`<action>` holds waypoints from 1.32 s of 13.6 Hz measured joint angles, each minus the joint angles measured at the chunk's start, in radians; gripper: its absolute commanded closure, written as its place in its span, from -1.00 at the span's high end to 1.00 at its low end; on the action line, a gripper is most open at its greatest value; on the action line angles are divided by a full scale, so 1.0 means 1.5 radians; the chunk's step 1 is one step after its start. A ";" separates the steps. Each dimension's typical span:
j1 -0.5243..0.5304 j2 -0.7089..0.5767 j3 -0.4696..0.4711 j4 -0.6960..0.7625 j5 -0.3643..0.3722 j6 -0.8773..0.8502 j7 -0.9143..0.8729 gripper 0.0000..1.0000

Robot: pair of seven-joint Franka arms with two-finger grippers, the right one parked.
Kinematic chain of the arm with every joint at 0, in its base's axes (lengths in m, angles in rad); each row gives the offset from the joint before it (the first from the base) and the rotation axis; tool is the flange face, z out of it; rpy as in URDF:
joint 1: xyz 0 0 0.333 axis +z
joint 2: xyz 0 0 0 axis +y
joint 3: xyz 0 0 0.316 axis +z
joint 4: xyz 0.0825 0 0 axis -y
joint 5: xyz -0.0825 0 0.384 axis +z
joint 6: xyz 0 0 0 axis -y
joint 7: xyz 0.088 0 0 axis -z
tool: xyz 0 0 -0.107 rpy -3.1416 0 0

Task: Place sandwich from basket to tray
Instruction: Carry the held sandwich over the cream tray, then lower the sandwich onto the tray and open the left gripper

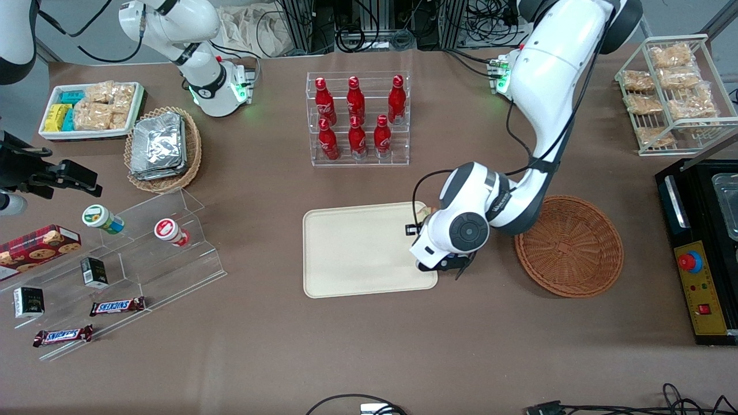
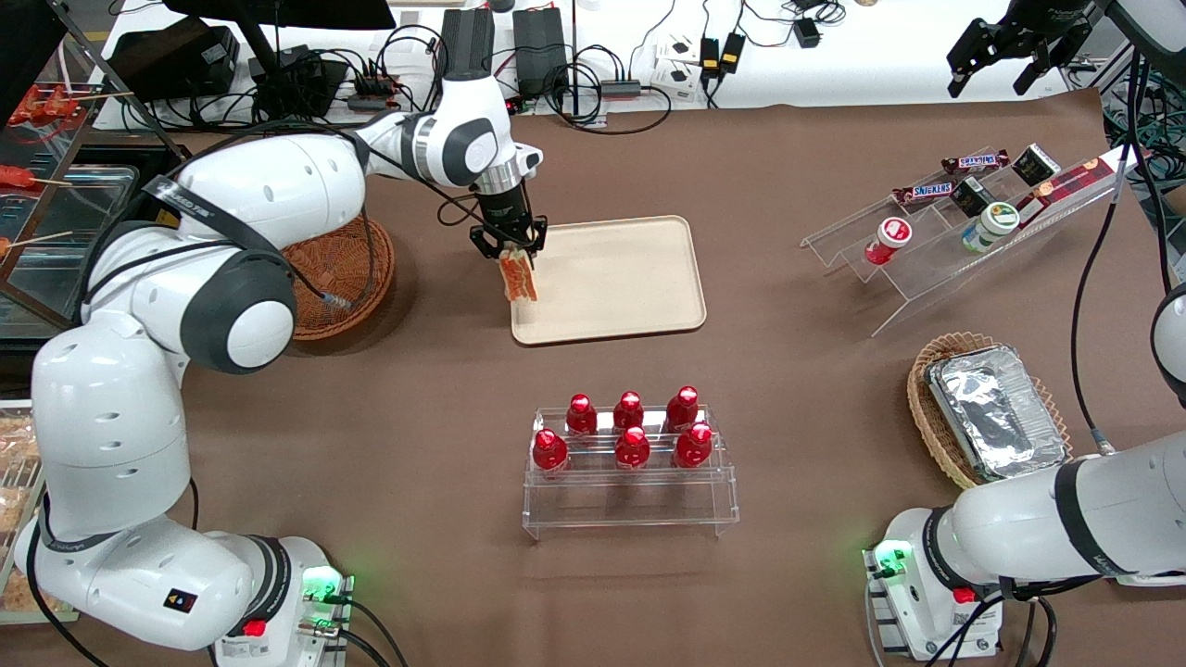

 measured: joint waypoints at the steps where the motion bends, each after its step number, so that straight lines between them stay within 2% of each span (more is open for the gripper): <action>1: -0.002 0.010 0.000 0.002 0.000 0.009 0.001 -0.08; 5: -0.017 0.037 0.000 0.006 0.000 0.033 0.001 -0.05; 7: -0.023 0.045 0.000 0.010 0.000 0.034 0.001 0.08; 8: -0.025 0.047 0.000 0.011 0.000 0.034 0.001 0.63; 9: -0.025 0.048 0.000 0.012 0.000 0.034 0.001 0.98; 18: -0.024 0.048 0.004 0.037 0.000 0.045 0.001 0.99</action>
